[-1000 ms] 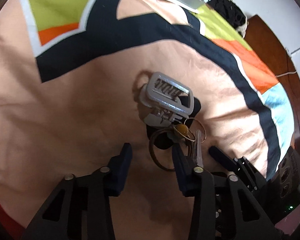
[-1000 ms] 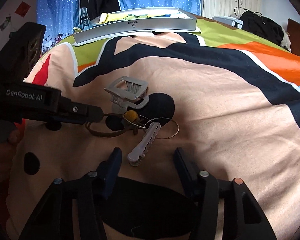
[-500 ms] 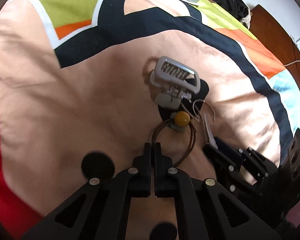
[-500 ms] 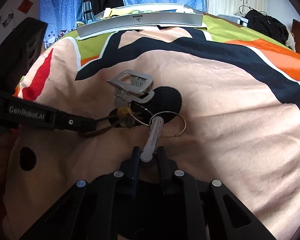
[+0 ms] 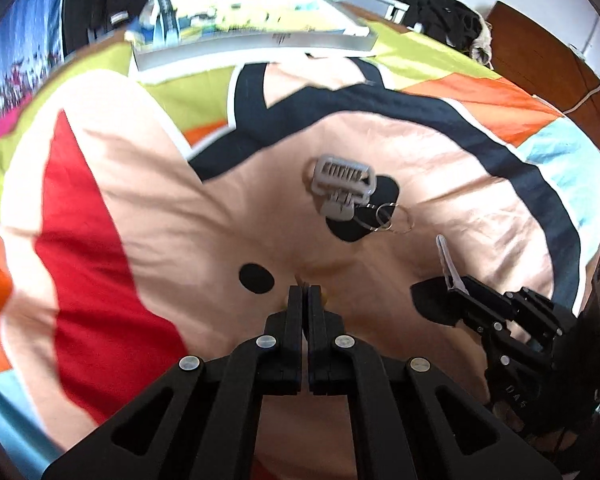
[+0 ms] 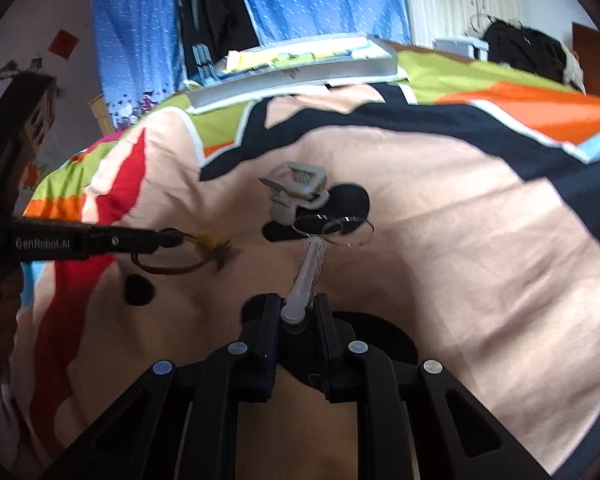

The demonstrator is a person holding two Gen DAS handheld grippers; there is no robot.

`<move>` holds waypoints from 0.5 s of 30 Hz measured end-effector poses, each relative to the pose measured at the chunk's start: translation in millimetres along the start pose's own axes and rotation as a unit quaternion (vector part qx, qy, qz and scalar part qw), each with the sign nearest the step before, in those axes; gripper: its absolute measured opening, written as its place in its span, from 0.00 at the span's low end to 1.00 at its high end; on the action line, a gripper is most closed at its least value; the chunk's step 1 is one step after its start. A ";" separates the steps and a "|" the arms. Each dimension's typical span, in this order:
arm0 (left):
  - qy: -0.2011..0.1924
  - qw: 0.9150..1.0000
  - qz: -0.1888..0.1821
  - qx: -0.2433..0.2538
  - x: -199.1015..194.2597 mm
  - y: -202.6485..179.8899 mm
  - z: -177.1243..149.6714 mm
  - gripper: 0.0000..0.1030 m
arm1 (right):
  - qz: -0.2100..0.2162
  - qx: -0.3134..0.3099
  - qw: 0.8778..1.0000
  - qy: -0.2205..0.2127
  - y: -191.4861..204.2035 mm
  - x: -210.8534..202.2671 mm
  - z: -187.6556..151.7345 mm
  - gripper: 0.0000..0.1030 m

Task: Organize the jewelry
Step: 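Lift both held items and carry them over the white tray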

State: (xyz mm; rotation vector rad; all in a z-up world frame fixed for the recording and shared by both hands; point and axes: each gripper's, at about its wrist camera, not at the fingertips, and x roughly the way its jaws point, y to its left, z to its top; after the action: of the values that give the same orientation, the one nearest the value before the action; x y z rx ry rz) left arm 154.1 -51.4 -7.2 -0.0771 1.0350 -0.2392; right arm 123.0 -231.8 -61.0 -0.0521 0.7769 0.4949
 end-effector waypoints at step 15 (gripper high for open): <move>-0.080 0.992 0.041 0.086 -148.8 -56.5 67.1 0.00 | 0.059 -0.108 0.991 -0.059 34.2 -111.1 122.5 0.15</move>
State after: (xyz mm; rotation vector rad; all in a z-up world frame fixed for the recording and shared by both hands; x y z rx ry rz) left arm 130.2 -75.0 162.2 0.1012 0.8534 -0.2429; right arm 121.2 -219.6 107.4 -0.1766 0.6099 0.6872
